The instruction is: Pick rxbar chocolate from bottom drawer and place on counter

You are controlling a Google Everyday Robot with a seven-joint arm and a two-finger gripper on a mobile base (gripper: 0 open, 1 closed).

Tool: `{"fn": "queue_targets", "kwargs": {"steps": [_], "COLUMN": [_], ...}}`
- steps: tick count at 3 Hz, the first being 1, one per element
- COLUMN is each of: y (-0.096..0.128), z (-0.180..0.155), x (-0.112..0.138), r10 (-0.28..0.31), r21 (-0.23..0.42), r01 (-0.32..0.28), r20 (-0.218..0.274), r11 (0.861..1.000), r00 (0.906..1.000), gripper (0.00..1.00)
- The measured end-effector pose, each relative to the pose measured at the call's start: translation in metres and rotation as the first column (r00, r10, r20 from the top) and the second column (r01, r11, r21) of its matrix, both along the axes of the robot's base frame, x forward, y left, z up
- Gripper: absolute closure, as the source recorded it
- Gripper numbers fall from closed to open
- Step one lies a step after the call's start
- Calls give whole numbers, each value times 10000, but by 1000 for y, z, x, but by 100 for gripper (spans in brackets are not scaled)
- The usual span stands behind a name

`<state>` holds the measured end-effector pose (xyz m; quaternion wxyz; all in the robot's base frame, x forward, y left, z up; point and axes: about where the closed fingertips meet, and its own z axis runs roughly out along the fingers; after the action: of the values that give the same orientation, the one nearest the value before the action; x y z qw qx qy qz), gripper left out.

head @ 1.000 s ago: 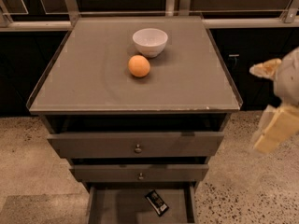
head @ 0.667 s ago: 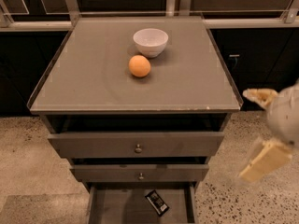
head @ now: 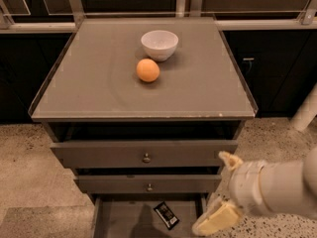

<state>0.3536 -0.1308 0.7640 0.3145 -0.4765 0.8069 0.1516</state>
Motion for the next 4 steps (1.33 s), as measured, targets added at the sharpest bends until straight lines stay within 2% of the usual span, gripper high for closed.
{"fn": "queue_targets", "kwargs": {"steps": [1,2,3,4], "y": [20,15,21,28], "z": [-102,-120,-120,-176], "x": [-18,-16,-22,-51], "r10": [-474,-1011,-866,-1219], "r21": [228,140,261,761], "r01": [513,1040,916,1418], "r20": [-1463,-1389,-1511,-2218], "r11": [9984,9945,9955,9870], "r00": [9881,9851,9847,9674], "gripper": [0,0,0,0]}}
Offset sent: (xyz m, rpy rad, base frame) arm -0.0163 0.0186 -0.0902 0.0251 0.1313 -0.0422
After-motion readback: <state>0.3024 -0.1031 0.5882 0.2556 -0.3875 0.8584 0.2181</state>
